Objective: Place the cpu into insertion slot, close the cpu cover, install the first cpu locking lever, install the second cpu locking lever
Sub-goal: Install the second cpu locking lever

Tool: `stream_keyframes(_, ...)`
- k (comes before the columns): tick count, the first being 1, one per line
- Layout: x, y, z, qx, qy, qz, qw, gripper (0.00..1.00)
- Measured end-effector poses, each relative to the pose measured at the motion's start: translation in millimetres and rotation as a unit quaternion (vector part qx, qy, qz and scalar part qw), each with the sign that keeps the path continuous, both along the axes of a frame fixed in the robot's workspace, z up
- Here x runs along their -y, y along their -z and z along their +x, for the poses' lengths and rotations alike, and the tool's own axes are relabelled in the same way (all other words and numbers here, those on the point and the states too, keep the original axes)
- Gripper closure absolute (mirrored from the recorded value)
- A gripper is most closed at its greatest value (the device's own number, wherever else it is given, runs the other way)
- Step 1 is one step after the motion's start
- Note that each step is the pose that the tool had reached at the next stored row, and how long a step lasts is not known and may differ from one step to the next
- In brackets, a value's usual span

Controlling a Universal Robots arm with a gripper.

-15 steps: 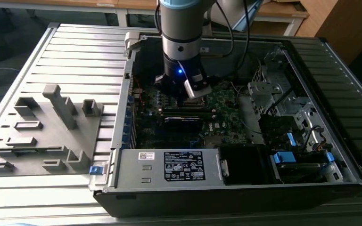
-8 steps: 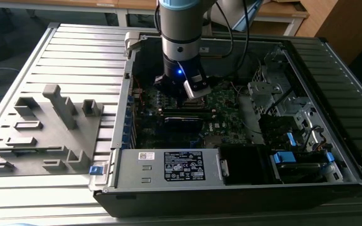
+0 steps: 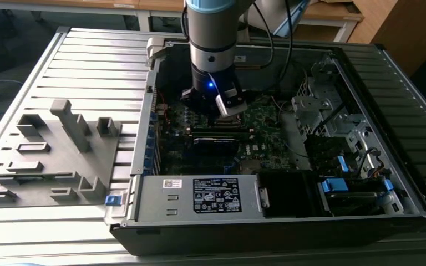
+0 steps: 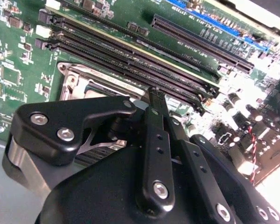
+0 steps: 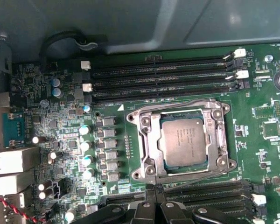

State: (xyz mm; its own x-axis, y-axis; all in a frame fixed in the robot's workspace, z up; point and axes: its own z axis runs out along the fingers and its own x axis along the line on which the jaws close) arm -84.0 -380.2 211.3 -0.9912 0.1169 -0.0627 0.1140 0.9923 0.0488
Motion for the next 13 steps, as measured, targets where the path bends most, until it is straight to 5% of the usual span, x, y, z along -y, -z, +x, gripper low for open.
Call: stream_keyframes(13, -1.1, 1.8, -2.1, 0.0, 0.0, 0.0057, 0.99998, 0.89)
